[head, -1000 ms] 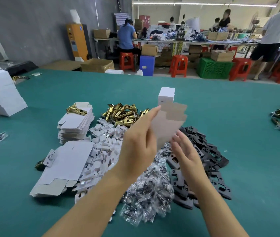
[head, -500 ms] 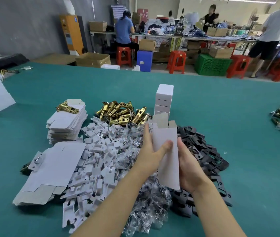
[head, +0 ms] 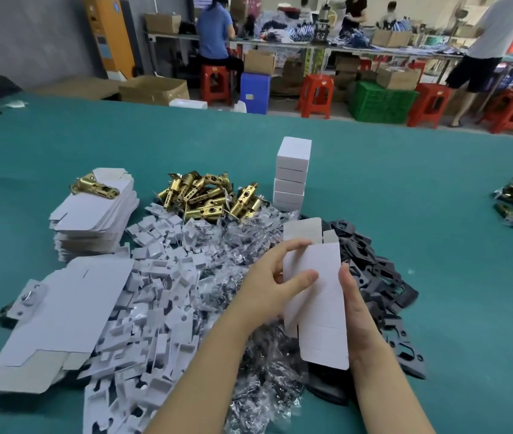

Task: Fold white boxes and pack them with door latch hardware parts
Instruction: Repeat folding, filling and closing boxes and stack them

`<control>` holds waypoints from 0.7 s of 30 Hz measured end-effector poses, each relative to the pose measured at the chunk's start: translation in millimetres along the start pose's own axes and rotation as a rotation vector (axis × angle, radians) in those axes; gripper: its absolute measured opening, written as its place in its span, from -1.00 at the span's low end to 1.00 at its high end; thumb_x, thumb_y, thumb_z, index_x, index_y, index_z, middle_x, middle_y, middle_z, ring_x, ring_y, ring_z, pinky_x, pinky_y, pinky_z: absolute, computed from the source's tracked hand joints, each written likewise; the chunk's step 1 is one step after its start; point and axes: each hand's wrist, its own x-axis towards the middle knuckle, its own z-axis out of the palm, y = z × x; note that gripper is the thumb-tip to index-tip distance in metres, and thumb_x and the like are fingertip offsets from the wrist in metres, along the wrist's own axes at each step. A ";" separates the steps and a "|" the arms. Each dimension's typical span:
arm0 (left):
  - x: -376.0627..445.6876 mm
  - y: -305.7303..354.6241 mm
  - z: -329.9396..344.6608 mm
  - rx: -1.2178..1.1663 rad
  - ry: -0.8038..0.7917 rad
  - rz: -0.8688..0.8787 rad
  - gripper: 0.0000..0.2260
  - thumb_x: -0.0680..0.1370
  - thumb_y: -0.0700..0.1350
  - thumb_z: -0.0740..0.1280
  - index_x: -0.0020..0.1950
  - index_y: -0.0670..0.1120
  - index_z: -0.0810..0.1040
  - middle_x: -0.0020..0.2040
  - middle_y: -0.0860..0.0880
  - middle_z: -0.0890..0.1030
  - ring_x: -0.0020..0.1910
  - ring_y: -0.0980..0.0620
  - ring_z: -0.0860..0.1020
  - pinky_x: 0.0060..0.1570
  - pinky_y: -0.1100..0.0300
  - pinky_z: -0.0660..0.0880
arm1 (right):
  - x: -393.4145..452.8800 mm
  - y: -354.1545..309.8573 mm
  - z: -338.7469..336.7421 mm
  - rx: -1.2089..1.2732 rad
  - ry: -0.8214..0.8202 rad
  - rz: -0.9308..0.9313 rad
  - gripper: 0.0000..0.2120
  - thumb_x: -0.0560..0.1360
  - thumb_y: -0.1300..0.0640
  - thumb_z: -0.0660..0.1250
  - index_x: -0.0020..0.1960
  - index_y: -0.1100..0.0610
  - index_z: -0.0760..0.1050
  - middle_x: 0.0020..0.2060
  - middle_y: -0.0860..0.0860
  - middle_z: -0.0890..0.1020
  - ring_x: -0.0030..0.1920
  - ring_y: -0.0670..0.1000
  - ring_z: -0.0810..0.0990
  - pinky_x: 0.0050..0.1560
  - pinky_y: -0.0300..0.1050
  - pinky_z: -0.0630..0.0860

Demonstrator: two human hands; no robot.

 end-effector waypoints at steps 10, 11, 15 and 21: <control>-18.6 -11.3 2.8 -0.149 0.090 0.013 -0.45 0.41 0.17 0.54 0.32 0.23 0.39 0.08 0.12 0.67 0.06 -0.02 0.67 -0.02 -0.15 0.67 | -3.2 2.6 -5.9 -0.131 -0.023 0.003 -0.19 0.09 -0.37 0.66 0.19 0.08 0.70 0.10 0.24 0.71 -0.04 0.18 0.73 -0.07 0.08 0.68; -19.2 -10.6 3.6 -0.160 0.097 0.039 -0.42 0.41 0.14 0.55 0.35 0.24 0.37 0.13 0.14 0.65 0.09 0.00 0.66 0.01 -0.10 0.67 | -4.1 2.3 -7.6 -0.117 -0.027 0.002 -0.19 0.09 -0.36 0.67 0.20 0.09 0.70 0.10 0.25 0.70 -0.05 0.19 0.73 -0.08 0.10 0.68; -18.2 -11.7 1.9 -0.258 0.088 0.047 -0.23 0.44 0.08 0.54 0.51 0.38 0.19 0.31 0.20 0.59 0.24 0.08 0.62 0.12 0.03 0.63 | -2.0 2.8 -7.4 -0.160 -0.008 -0.048 -0.24 0.25 -0.33 0.61 0.28 0.13 0.65 0.16 0.28 0.68 0.05 0.24 0.72 -0.02 0.12 0.66; -15.3 -15.4 -7.8 -0.176 0.065 -0.043 -0.63 0.54 0.04 0.39 0.35 0.20 0.51 0.12 0.11 0.71 0.08 0.06 0.69 -0.03 0.10 0.66 | 7.3 6.9 -13.3 -0.202 0.156 -0.122 -0.53 0.46 -0.14 0.47 0.26 0.11 0.64 0.22 0.30 0.65 0.14 0.27 0.69 0.04 0.17 0.67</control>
